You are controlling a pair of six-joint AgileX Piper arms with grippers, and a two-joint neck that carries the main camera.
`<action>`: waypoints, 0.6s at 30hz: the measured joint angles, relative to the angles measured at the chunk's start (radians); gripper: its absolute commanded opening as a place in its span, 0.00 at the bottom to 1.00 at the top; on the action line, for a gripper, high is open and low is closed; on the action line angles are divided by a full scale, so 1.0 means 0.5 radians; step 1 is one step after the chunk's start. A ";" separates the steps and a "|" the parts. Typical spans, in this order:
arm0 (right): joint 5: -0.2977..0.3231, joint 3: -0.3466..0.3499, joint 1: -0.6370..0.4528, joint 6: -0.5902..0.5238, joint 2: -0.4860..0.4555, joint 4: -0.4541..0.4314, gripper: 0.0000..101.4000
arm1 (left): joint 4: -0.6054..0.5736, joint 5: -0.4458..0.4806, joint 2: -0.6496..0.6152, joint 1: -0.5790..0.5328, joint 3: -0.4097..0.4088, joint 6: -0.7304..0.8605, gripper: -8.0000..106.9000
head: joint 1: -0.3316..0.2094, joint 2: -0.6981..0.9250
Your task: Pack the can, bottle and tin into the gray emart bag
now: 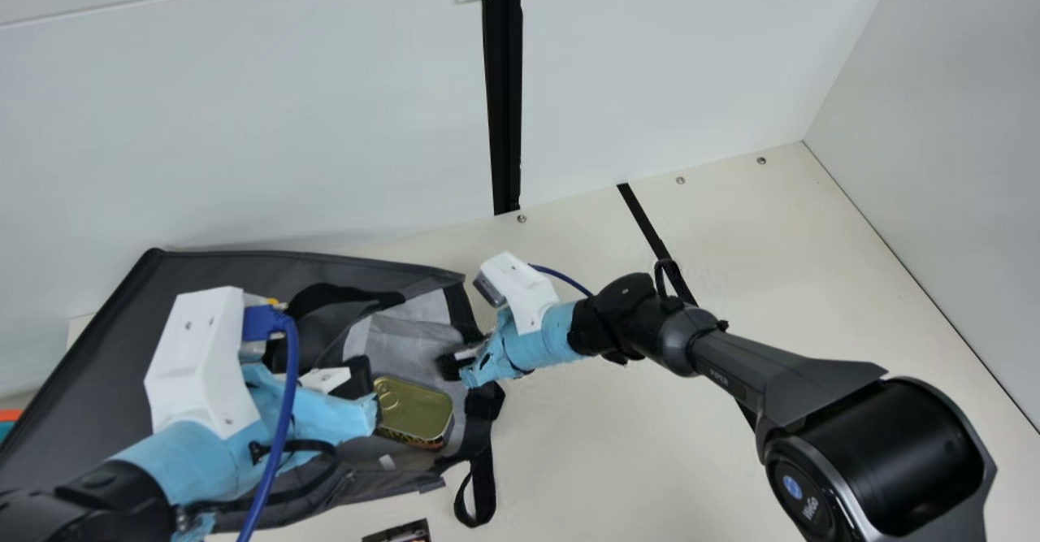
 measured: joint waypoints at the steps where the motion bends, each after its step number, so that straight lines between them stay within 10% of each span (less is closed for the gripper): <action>1: 0.005 0.002 -0.002 0.002 0.000 0.007 0.00 | 0.000 0.000 0.000 0.000 0.000 0.000 0.16 | 0.000 0.000; 18: 0.282 0.063 -0.149 0.231 -0.139 0.109 0.00 | -0.008 0.000 0.000 0.005 0.000 0.010 0.16 | 0.000 -0.003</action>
